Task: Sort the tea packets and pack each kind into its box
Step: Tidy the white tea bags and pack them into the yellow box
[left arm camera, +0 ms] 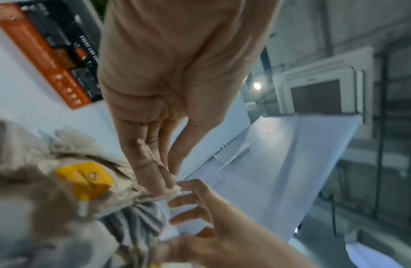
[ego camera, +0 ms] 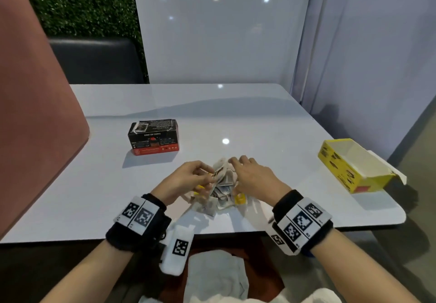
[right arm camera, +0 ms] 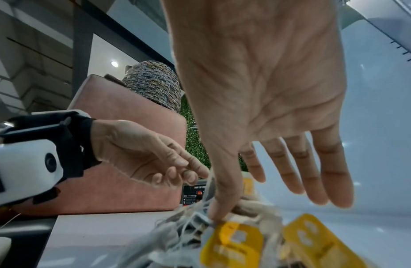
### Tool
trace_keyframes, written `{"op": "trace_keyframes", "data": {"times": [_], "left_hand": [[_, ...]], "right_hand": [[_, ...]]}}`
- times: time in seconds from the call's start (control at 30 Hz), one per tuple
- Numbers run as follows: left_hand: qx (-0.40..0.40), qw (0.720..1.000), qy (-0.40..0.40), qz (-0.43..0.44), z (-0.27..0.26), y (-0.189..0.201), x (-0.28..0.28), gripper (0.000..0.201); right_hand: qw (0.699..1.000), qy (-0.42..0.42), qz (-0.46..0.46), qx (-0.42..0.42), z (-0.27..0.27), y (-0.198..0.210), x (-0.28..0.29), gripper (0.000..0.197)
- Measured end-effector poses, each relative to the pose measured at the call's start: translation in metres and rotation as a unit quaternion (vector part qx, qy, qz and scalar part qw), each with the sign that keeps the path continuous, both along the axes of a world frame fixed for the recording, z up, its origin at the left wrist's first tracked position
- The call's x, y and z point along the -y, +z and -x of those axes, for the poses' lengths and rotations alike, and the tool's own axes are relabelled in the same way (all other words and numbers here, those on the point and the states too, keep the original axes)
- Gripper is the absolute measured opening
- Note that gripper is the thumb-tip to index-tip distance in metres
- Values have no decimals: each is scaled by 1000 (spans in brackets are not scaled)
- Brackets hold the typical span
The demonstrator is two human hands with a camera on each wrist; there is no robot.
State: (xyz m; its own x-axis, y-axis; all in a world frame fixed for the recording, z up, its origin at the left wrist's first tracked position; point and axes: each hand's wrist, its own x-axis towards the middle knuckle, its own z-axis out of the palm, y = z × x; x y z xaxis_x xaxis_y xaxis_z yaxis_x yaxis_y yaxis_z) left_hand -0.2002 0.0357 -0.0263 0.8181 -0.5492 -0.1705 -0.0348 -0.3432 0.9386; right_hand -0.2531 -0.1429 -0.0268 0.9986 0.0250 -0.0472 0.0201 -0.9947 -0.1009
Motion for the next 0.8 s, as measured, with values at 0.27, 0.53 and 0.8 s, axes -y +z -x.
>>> {"op": "trace_keyframes", "data": {"times": [0.27, 0.53, 0.8], "left_hand": [[-100, 983, 65, 137, 0, 5, -4, 32], [-240, 934, 48, 260, 5, 10, -8, 24], [-262, 913, 39, 311, 23, 9, 22, 39]], "right_hand": [[991, 101, 80, 44, -14, 7, -13, 33], [989, 79, -66, 107, -23, 29, 5, 20], [662, -127, -732, 103, -4, 34, -6, 6]]}}
